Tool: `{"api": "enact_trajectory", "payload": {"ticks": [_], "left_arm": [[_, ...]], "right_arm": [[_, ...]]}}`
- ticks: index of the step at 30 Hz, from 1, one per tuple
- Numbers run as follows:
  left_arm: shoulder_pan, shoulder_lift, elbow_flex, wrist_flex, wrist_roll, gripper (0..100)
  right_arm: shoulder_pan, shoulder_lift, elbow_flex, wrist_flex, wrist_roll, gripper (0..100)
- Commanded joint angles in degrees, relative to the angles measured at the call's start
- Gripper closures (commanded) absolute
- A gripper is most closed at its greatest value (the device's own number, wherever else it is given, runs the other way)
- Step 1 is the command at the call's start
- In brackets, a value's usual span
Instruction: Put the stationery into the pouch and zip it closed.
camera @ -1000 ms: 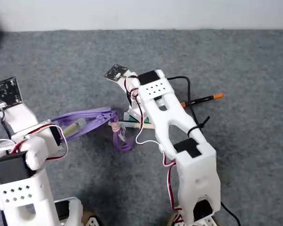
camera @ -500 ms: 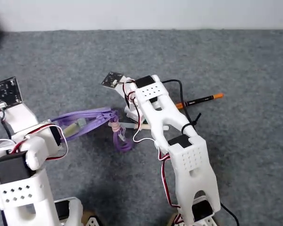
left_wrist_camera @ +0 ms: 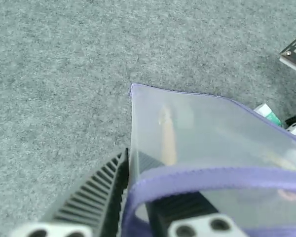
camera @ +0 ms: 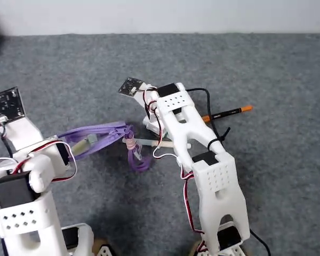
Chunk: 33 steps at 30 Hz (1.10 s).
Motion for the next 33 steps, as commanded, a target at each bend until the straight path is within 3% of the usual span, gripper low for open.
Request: {"api": "enact_trajectory", "payload": {"ticks": [1,16,27,33], "left_arm": [[-0.4,0.3,-1.5,0.2,0.6,99],[-0.1,0.3,-1.5,0.1,0.6,99],[-0.1,0.3,-1.5,0.2,0.6,99],[-0.1,0.3,-1.5,0.2,0.6,99]], "right_arm": [[0.7,-7.1,-0.6,4.8,-4.0,99.0],[0.1,-29.8,-0.3,27.3,-25.5,99.0],[-3.3,-54.5,19.6,27.0,-32.5,99.1],[-8.0,-68.6,31.4,20.1,-39.9,99.1]]}}
